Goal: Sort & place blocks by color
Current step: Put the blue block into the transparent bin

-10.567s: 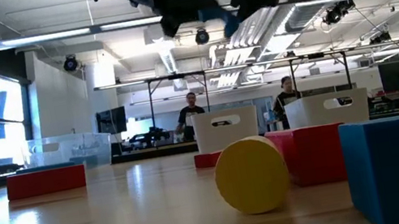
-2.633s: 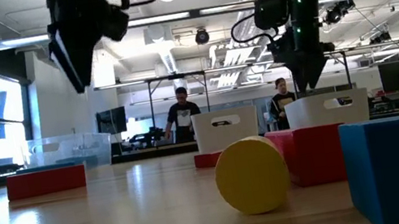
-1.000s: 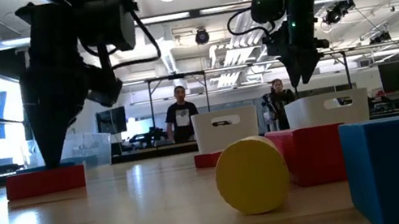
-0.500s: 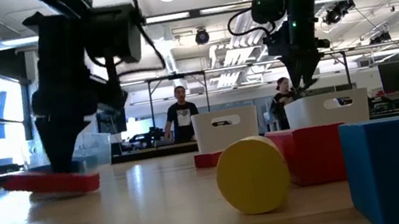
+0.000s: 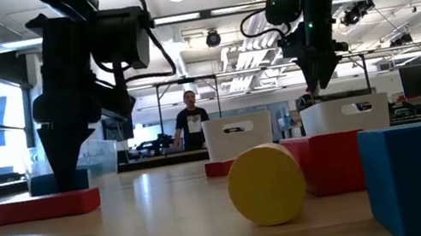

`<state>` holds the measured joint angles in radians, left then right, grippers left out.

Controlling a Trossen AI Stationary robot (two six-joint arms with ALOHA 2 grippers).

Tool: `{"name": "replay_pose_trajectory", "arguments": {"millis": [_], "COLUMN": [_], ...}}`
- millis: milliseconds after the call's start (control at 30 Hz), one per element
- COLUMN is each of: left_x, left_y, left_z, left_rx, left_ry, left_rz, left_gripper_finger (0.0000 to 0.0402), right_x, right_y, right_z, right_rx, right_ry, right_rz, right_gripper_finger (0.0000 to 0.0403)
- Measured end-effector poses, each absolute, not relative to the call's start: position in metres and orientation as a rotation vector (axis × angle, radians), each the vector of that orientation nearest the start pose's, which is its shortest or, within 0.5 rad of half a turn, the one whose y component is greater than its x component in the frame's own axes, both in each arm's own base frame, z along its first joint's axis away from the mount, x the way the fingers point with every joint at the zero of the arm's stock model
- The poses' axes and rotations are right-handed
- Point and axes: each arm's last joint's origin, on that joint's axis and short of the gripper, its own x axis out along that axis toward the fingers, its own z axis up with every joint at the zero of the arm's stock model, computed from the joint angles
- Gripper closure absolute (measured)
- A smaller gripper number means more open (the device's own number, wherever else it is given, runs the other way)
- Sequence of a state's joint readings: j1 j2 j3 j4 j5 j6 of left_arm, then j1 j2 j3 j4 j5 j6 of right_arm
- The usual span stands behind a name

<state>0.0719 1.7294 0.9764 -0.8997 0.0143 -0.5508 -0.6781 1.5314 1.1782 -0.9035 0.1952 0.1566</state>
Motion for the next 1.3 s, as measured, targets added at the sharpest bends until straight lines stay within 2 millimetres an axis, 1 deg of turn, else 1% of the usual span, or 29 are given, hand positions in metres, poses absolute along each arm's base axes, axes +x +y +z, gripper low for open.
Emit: {"name": "replay_pose_trajectory", "arguments": {"millis": [33, 167, 233, 367, 467, 667, 933, 1067, 1300], "left_x": [0.273, 0.275, 0.279, 0.292, 0.305, 0.325, 0.335, 0.335, 0.323], "left_y": [0.019, 0.021, 0.023, 0.031, 0.041, 0.072, 0.118, 0.144, 0.186], "left_z": [0.144, 0.145, 0.148, 0.162, 0.175, 0.199, 0.221, 0.227, 0.233], "left_rx": [-0.483, -0.487, -0.489, -0.477, -0.476, -0.468, -0.450, -0.475, -0.516], "left_ry": [1.599, 1.587, 1.567, 1.497, 1.405, 1.217, 0.995, 0.869, 0.741], "left_rz": [0.491, 0.489, 0.483, 0.446, 0.425, 0.410, 0.422, 0.413, 0.475], "left_gripper_finger": [0.0308, 0.0309, 0.0309, 0.0309, 0.0309, 0.0309, 0.0309, 0.0309, 0.0309], "right_x": [0.222, 0.223, 0.223, 0.223, 0.225, 0.230, 0.235, 0.237, 0.240], "right_y": [-0.186, -0.186, -0.185, -0.184, -0.182, -0.175, -0.169, -0.167, -0.167], "right_z": [0.247, 0.247, 0.247, 0.248, 0.248, 0.248, 0.248, 0.248, 0.249], "right_rx": [0.442, 0.461, 0.490, 0.525, 0.553, 0.553, 0.575, 0.586, 0.628], "right_ry": [1.197, 1.195, 1.187, 1.174, 1.165, 1.163, 1.152, 1.140, 1.097], "right_rz": [-0.846, -0.830, -0.825, -0.786, -0.775, -0.763, -0.768, -0.780, -0.806], "right_gripper_finger": [0.0192, 0.0192, 0.0192, 0.0192, 0.0192, 0.0192, 0.0192, 0.0192, 0.0192]}}
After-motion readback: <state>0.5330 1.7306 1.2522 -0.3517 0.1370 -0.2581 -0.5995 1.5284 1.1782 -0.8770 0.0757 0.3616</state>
